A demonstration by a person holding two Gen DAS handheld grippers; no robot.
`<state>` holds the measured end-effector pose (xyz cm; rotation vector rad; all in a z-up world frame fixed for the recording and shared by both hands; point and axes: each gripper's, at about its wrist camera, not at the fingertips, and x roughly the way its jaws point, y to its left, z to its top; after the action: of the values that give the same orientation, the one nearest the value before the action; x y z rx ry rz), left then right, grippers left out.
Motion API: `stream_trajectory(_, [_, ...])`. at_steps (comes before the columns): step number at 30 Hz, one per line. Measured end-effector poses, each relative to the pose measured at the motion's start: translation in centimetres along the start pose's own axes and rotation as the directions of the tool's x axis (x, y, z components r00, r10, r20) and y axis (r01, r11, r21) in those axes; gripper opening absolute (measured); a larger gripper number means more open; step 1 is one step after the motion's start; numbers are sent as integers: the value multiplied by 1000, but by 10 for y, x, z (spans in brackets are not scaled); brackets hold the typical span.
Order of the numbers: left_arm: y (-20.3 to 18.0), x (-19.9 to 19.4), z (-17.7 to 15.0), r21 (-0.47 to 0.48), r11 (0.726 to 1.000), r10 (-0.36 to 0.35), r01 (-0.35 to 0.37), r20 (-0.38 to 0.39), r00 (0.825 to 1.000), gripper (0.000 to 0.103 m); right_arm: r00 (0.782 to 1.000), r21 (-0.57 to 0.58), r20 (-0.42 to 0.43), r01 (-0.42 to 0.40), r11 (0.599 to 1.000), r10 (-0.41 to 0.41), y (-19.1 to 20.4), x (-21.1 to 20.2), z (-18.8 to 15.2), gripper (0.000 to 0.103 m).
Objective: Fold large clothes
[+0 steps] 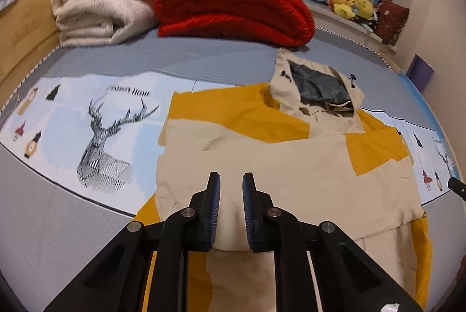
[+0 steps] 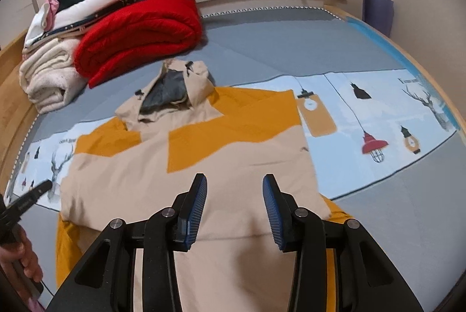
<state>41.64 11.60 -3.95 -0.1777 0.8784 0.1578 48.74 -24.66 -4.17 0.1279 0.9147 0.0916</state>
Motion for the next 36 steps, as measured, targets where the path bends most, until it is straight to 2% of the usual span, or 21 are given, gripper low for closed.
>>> stream_trajectory(6, [-13, -15, -1, 52, 999, -6, 5, 23, 1000, 13, 999, -46, 48, 2, 999, 1, -11, -23, 2, 34])
stream_trajectory(8, [-17, -23, 0, 38, 999, -16, 15, 25, 1000, 13, 998, -44, 60, -7, 999, 9, -15, -29, 6, 28])
stream_trajectory(10, [-27, -26, 5, 37, 998, -48, 48, 7, 999, 13, 997, -51, 64, -46, 998, 50, -17, -34, 9, 13])
stream_trajectory(14, [-48, -12, 34, 46, 996, -73, 74, -20, 997, 13, 994, -97, 83, -56, 994, 64, -16, -38, 18, 9])
stream_trajectory(17, [-63, 11, 82, 67, 996, -51, 52, -8, 999, 13, 995, -109, 50, -83, 991, 89, -17, -31, 21, 9])
stream_trajectory(21, [-72, 56, 137, 39, 999, -28, 28, -13, 1000, 13, 996, -119, 22, -80, 990, 83, -17, -20, 23, 11])
stream_trajectory(25, [-85, 107, 174, 53, 999, 2, 0, -35, 999, 13, 997, -65, -14, -82, 994, 82, -29, -5, 27, 12])
stream_trajectory(30, [-100, 179, 200, -18, 998, -62, 60, -136, 989, 13, 997, -23, -38, -61, 998, 61, -42, 10, 33, 12])
stream_trajectory(34, [-113, 219, 211, -14, 999, -43, 41, -162, 986, 14, 999, -37, -33, -17, 999, 16, -43, 17, 35, 12])
stream_trajectory(36, [-116, 236, 215, -27, 999, -47, 44, -164, 985, 21, 998, -56, -36, 40, 998, -42, -42, 23, 34, 12])
